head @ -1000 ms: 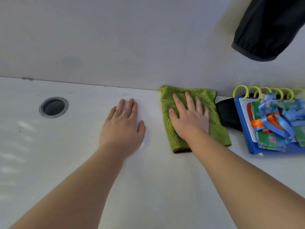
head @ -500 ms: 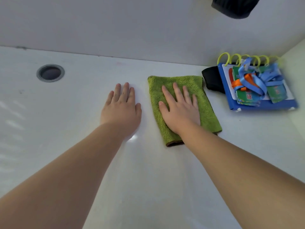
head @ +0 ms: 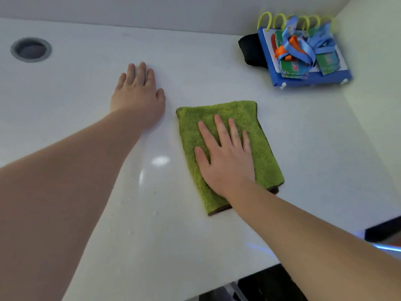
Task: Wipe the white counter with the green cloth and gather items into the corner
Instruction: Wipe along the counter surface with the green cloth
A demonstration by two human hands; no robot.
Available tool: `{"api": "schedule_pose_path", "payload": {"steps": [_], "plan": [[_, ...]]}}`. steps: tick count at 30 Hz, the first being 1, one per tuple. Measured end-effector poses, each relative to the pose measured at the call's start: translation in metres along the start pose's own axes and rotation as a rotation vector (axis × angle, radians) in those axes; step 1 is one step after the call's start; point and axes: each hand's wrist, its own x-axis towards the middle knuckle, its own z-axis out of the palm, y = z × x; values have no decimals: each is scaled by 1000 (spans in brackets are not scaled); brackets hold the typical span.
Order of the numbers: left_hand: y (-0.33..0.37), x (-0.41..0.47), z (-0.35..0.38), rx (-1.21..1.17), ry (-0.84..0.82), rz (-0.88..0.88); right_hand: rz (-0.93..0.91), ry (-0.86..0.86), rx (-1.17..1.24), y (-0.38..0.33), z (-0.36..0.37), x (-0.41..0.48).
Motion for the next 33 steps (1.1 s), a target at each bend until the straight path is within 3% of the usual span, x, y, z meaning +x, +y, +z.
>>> {"api": "schedule_pose_path", "payload": {"steps": [6, 15, 25, 30, 33], "plan": [[-2, -1, 1, 24, 5, 4, 24, -25, -4, -11, 6, -75], [-4, 2, 5, 24, 16, 0, 40, -57, -33, -17, 4, -68], [-1, 6, 6, -16, 14, -11, 57, 3, 18, -24, 3, 20], [-3, 14, -2, -22, 148, 14, 61, 31, 29, -21, 2, 100], [-4, 18, 2, -94, 129, -29, 67, 30, 8, -19, 1, 142]]}}
